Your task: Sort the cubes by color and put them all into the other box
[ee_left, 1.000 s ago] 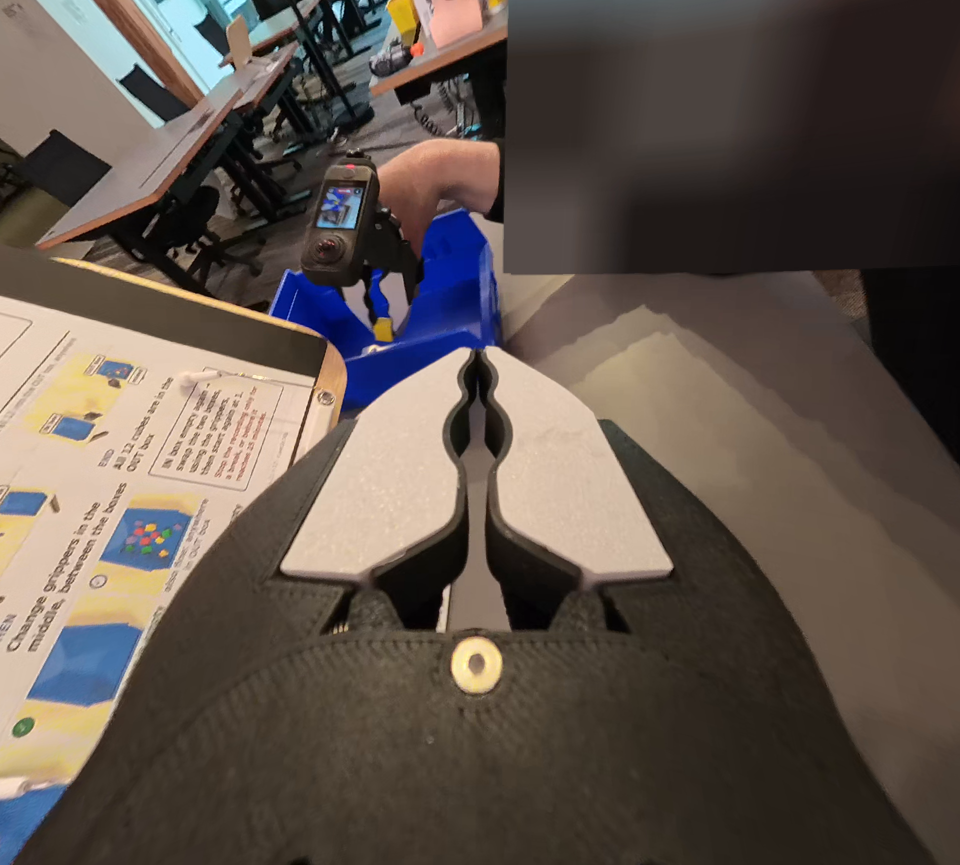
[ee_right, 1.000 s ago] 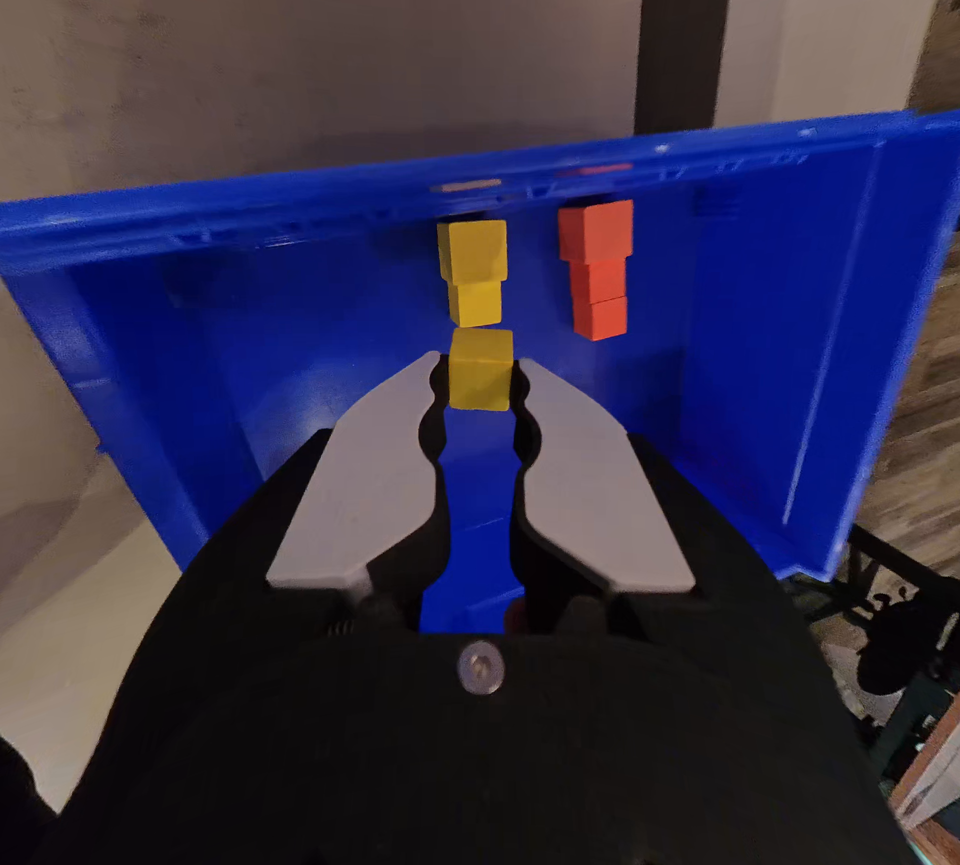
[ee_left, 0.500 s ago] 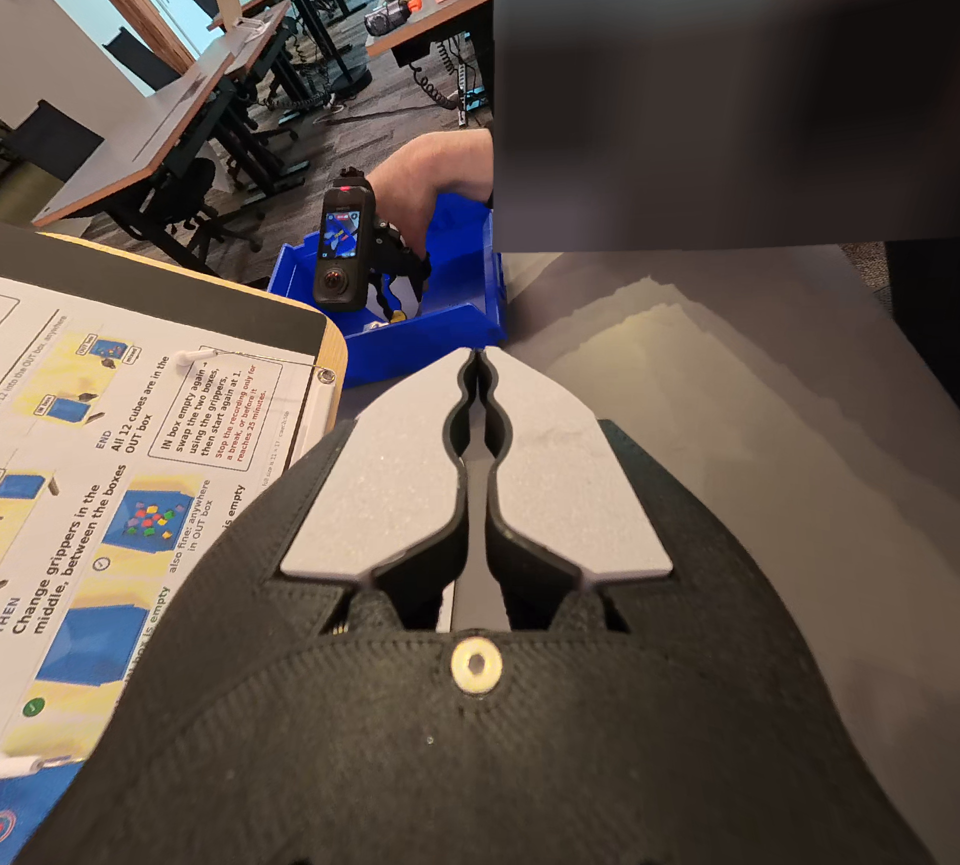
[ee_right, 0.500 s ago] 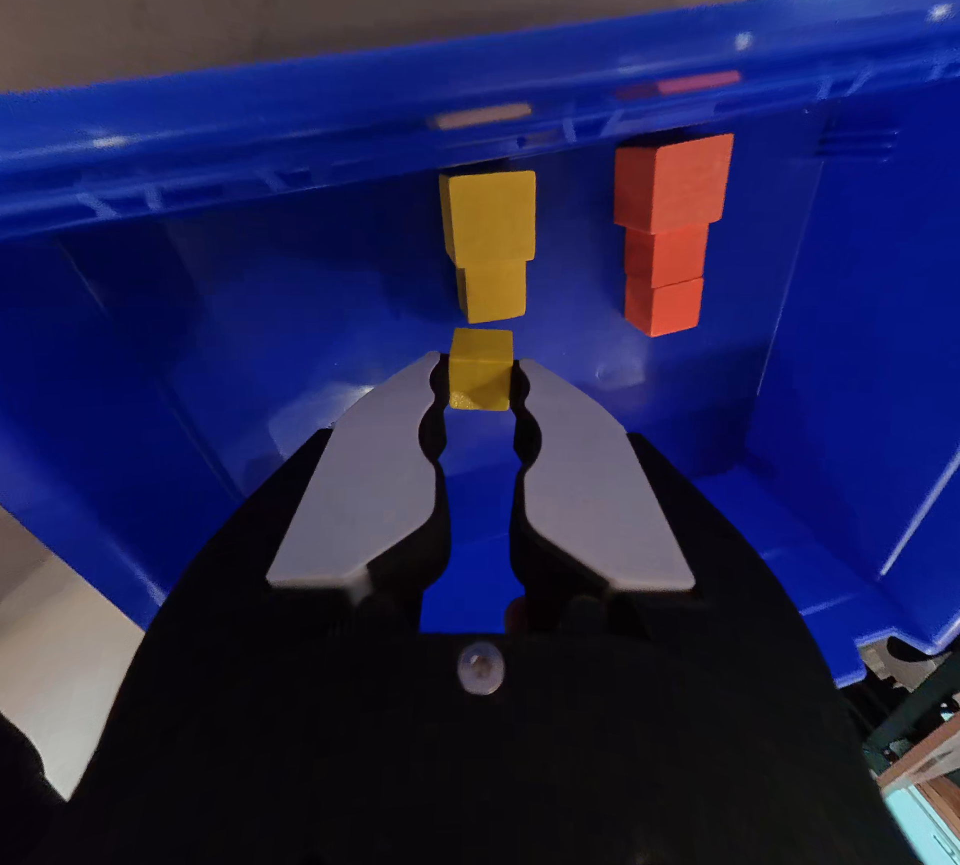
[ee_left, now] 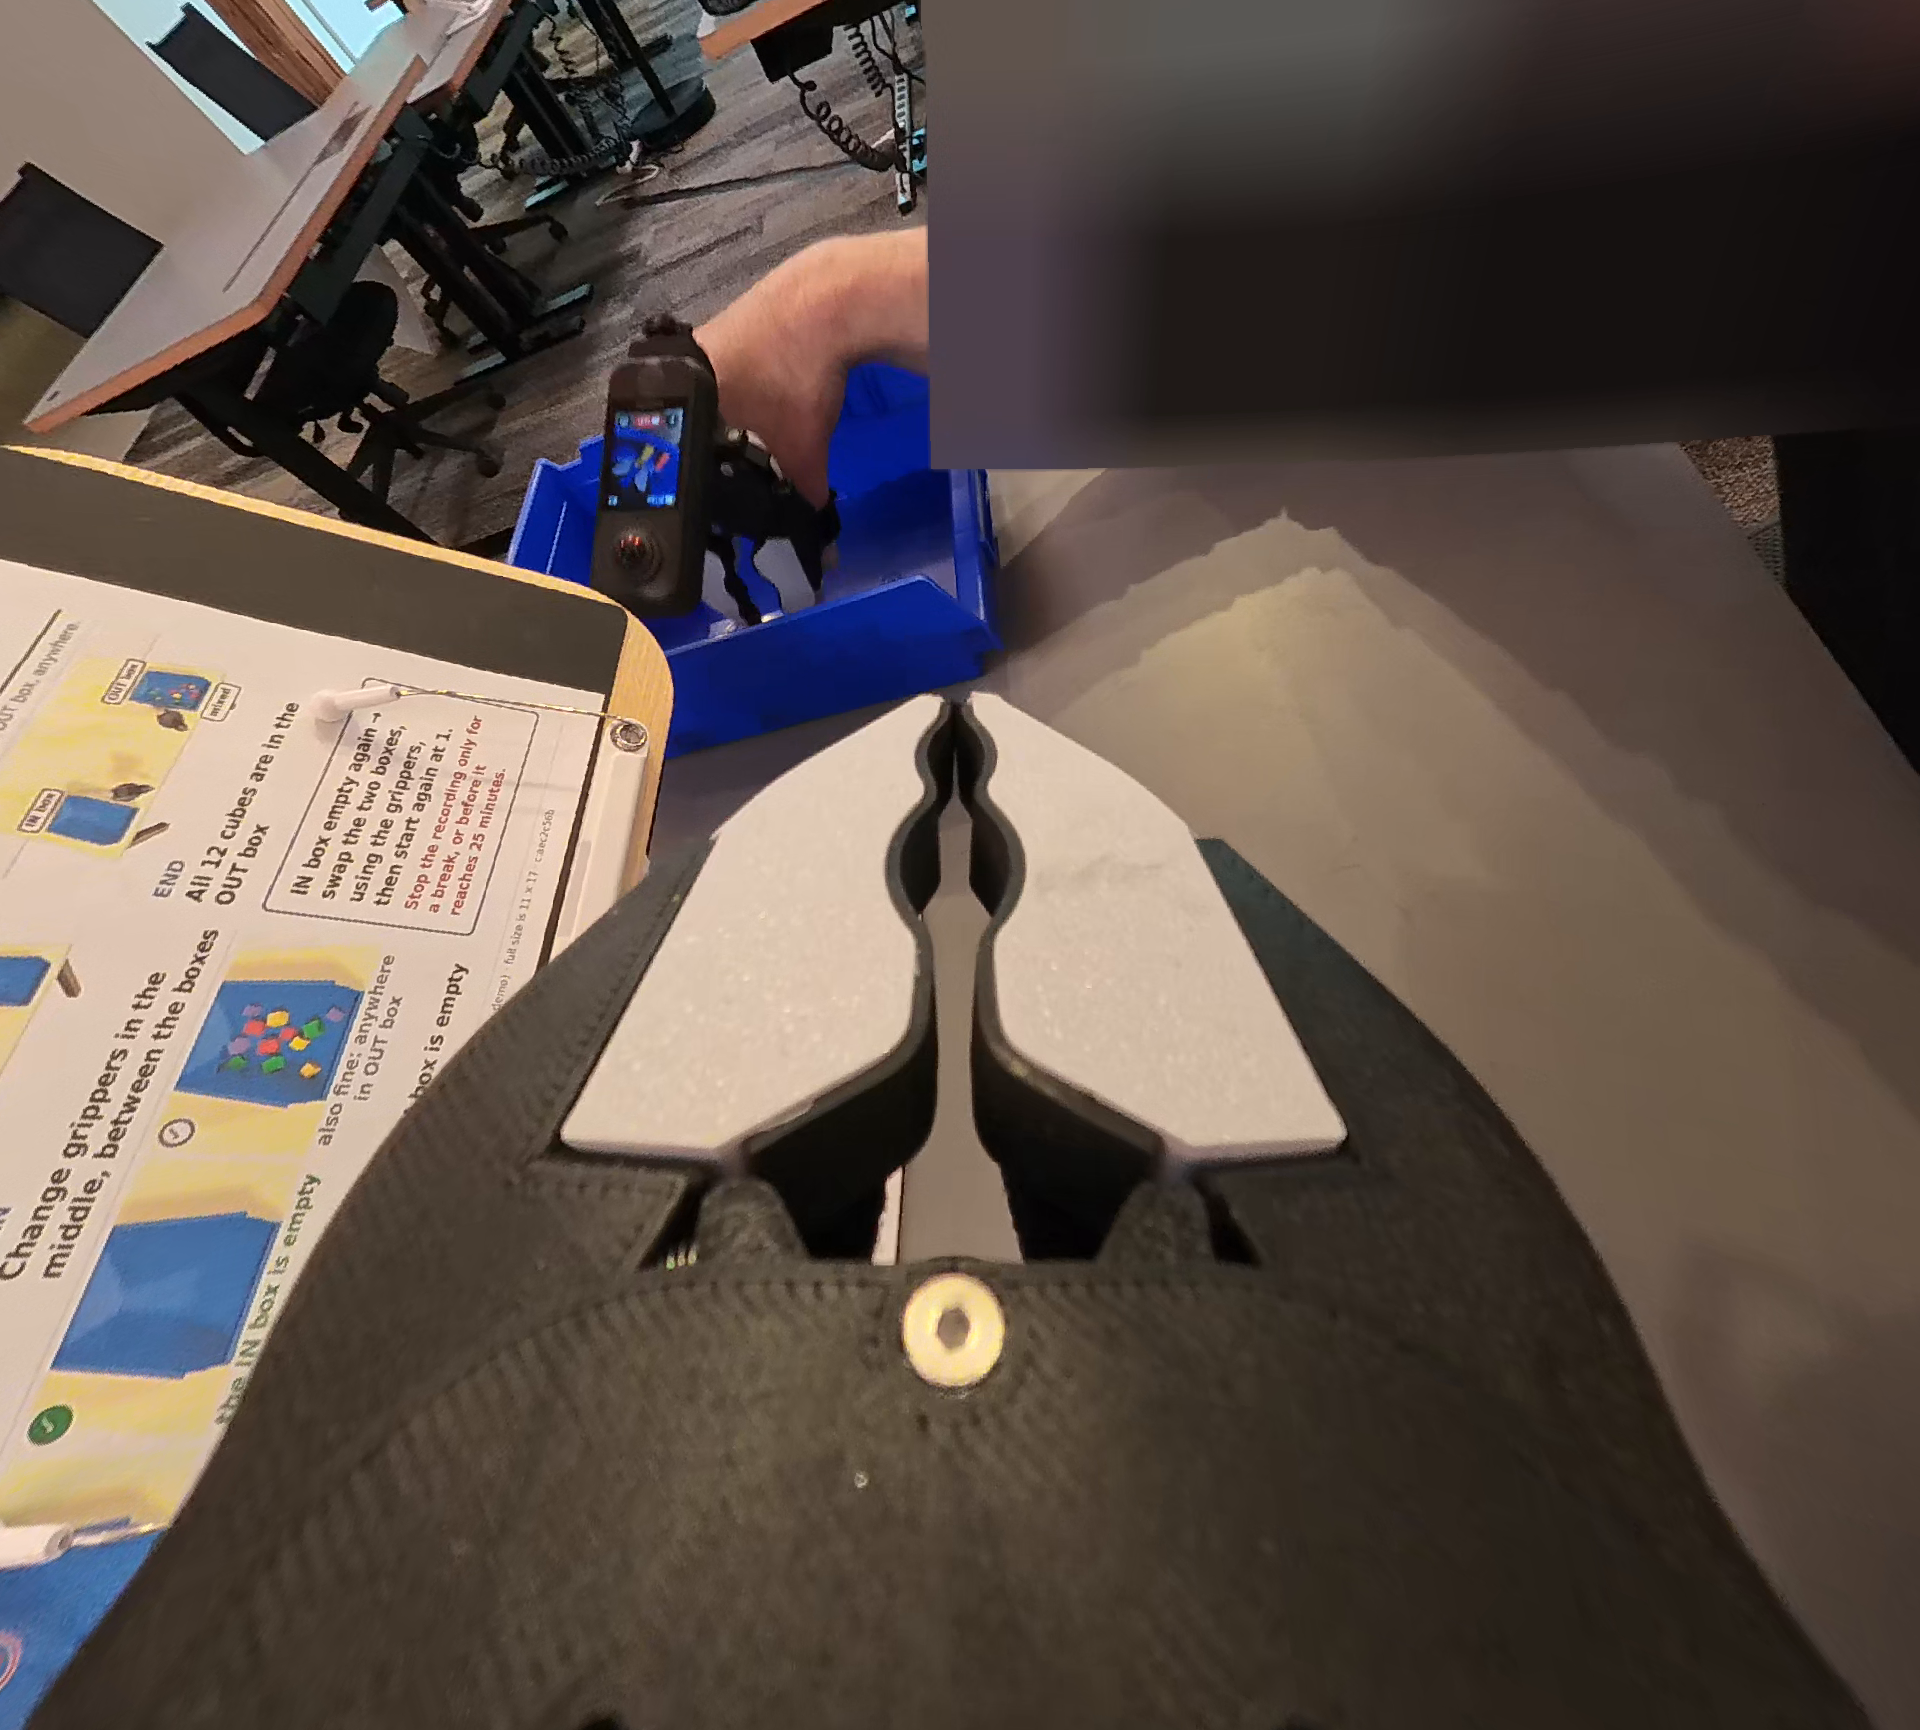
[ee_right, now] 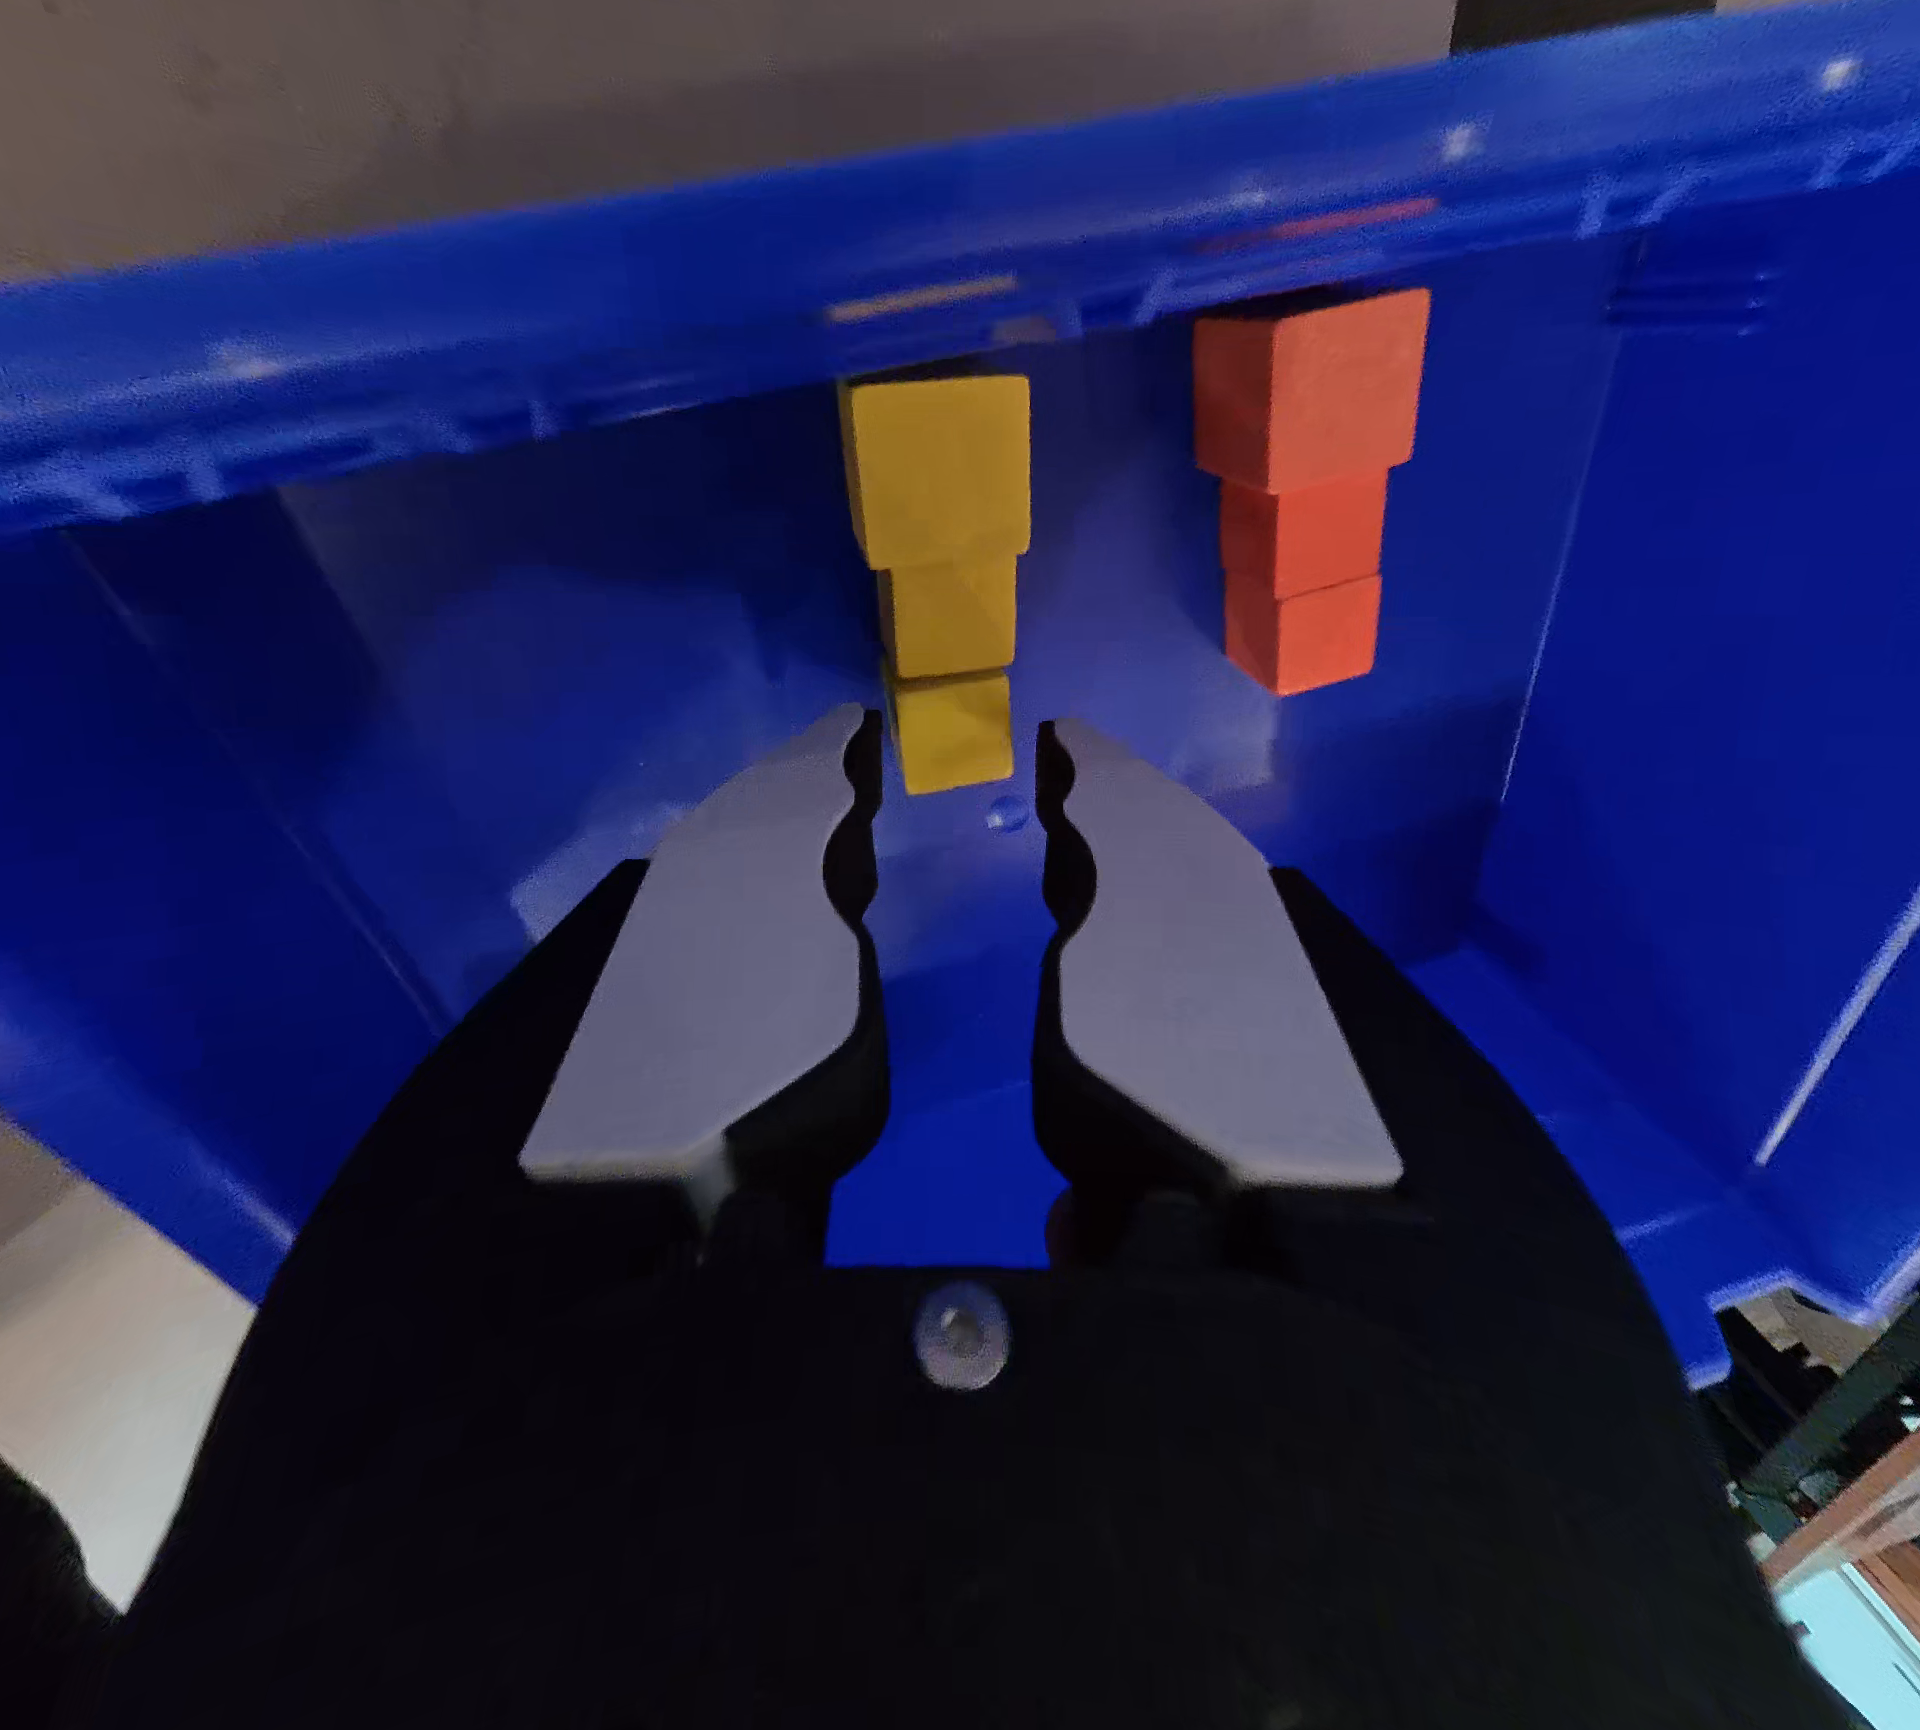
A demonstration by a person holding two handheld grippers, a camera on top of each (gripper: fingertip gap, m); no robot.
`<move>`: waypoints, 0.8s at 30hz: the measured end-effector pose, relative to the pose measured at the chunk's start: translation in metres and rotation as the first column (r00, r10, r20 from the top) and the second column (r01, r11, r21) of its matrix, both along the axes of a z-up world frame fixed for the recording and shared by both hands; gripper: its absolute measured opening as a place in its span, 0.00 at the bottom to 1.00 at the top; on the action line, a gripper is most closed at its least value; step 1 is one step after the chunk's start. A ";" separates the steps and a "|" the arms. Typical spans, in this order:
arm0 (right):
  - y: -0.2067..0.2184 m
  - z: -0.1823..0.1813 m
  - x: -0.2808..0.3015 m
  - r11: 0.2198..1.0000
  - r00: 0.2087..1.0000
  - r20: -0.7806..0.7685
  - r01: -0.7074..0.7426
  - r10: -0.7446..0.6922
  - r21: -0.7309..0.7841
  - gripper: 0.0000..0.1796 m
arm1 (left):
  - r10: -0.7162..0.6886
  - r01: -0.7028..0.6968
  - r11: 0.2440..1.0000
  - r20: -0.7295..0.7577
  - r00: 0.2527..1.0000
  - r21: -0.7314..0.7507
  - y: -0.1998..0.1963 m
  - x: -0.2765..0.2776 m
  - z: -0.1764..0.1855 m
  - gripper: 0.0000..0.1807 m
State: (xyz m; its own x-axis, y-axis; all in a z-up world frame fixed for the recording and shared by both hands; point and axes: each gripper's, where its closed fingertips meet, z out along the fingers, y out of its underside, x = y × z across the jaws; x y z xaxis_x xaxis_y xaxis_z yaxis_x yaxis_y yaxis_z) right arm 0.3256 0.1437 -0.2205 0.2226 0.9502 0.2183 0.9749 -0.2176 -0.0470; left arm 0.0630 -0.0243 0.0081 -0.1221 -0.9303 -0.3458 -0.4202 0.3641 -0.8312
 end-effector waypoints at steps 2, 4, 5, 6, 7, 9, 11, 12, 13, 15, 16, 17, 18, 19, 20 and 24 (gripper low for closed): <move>-0.002 0.006 0.003 1.000 1.000 -0.002 0.006 -0.006 0.006 0.15 | -0.001 0.001 1.000 -0.001 1.000 0.003 -0.001 -0.002 0.001 0.00; -0.005 0.008 0.010 1.000 0.999 0.015 0.030 -0.030 -0.010 0.12 | -0.001 0.001 1.000 0.004 1.000 0.004 -0.002 -0.002 0.003 0.00; -0.006 0.007 0.015 0.999 0.999 0.029 0.043 -0.043 -0.017 0.11 | -0.001 0.001 1.000 0.003 1.000 0.007 -0.002 -0.003 0.003 0.00; -0.008 0.006 0.019 0.998 0.997 0.042 0.059 -0.058 -0.030 0.09 | -0.001 0.001 1.000 0.000 1.000 0.008 -0.002 -0.003 0.003 0.00; -0.009 0.005 0.023 0.996 0.996 0.054 0.074 -0.071 -0.047 0.08 | -0.003 0.003 1.000 -0.002 1.000 0.009 -0.003 -0.002 0.003 0.00; -0.012 0.001 0.027 0.993 0.994 0.064 0.092 -0.088 -0.076 0.05 | -0.005 0.005 1.000 -0.007 1.000 0.011 -0.004 -0.001 0.002 0.00; -0.013 -0.003 0.026 0.992 0.994 0.065 0.091 -0.085 -0.093 0.02 | -0.007 0.008 1.000 -0.011 1.000 0.012 -0.005 0.000 0.001 0.00; -0.013 -0.004 0.024 0.991 0.995 0.062 0.088 -0.082 -0.099 0.00 | -0.009 0.009 1.000 -0.014 1.000 0.011 -0.005 0.000 0.000 0.00; -0.012 -0.005 0.023 0.992 0.995 0.063 0.083 -0.077 -0.097 0.00 | -0.010 0.010 1.000 -0.016 1.000 0.010 -0.005 0.001 -0.001 0.00; -0.011 -0.007 0.022 0.993 0.995 0.062 0.078 -0.072 -0.094 0.00 | -0.012 0.013 1.000 -0.021 1.000 0.009 -0.006 0.002 -0.003 0.00; -0.011 -0.008 0.020 0.993 0.996 0.058 0.075 -0.070 -0.095 0.00 | -0.012 0.013 1.000 -0.025 1.000 0.009 -0.005 0.002 -0.004 0.00; -0.010 -0.008 0.019 0.993 0.996 0.051 0.072 -0.067 -0.094 0.00 | -0.012 0.013 1.000 -0.027 1.000 0.009 -0.005 0.002 -0.004 0.00; -0.010 -0.008 0.017 0.993 0.997 0.043 0.067 -0.064 -0.093 0.00 | -0.014 0.014 1.000 -0.028 0.999 0.007 -0.005 0.003 -0.005 0.00; -0.010 -0.008 0.016 0.993 0.997 0.043 0.066 -0.062 -0.093 0.00 | -0.015 0.015 1.000 -0.029 0.999 0.006 -0.005 0.003 -0.005 0.00; -0.008 -0.008 0.017 0.994 0.997 0.049 0.068 -0.064 -0.086 0.00 | -0.015 0.015 1.000 -0.029 0.999 0.006 -0.005 0.003 -0.005 0.00; -0.009 -0.006 0.020 0.993 0.995 0.060 0.082 -0.077 -0.087 0.00 | -0.013 0.014 1.000 -0.033 0.999 0.009 -0.005 0.002 -0.005 0.00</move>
State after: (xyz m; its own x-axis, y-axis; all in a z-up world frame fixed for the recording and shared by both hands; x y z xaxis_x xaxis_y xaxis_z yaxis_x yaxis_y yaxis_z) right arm 0.3455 0.1343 -0.2266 0.2879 0.9462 0.1479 0.9549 -0.2953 0.0307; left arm 0.0647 -0.0293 0.0028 -0.1462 -0.9253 -0.3499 -0.4427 0.3775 -0.8133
